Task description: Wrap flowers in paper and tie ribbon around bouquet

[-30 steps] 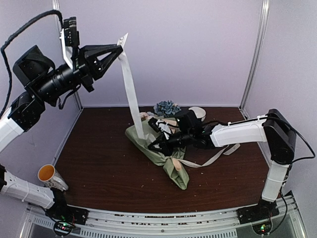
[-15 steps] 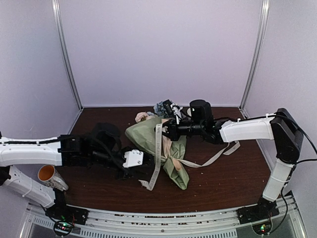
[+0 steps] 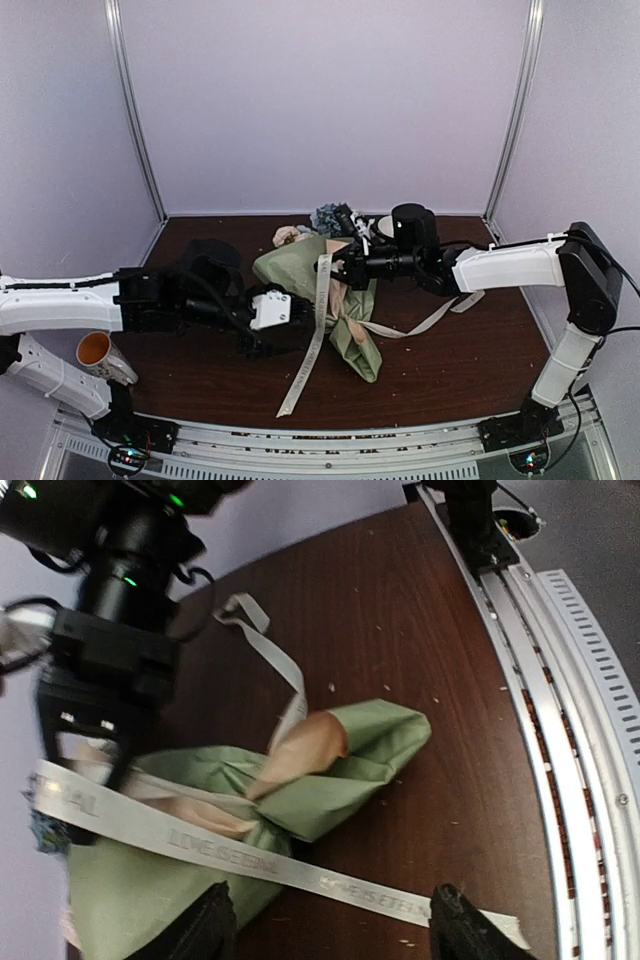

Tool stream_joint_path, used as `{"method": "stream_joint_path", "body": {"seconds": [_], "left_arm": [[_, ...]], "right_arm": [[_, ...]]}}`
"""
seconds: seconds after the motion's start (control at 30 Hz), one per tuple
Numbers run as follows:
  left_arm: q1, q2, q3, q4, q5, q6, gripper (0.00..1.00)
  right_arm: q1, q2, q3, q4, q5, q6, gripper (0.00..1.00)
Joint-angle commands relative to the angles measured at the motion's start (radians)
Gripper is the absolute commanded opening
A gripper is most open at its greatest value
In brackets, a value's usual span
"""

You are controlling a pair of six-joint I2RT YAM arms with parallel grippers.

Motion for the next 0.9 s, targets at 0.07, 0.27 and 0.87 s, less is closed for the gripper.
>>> {"method": "stream_joint_path", "body": {"seconds": [0.07, 0.27, 0.87], "left_arm": [[0.250, -0.009, 0.062, 0.292, 0.268, -0.082, 0.67], [0.351, 0.224, 0.250, 0.267, 0.474, -0.088, 0.79], [0.351, 0.301, 0.298, 0.206, 0.401, -0.054, 0.25]], "right_arm": [[0.002, -0.050, -0.012, -0.042, -0.025, -0.076, 0.00], [0.003, -0.045, -0.013, -0.040, -0.028, -0.072, 0.00], [0.002, -0.015, 0.025, -0.075, -0.041, -0.092, 0.00]]}}
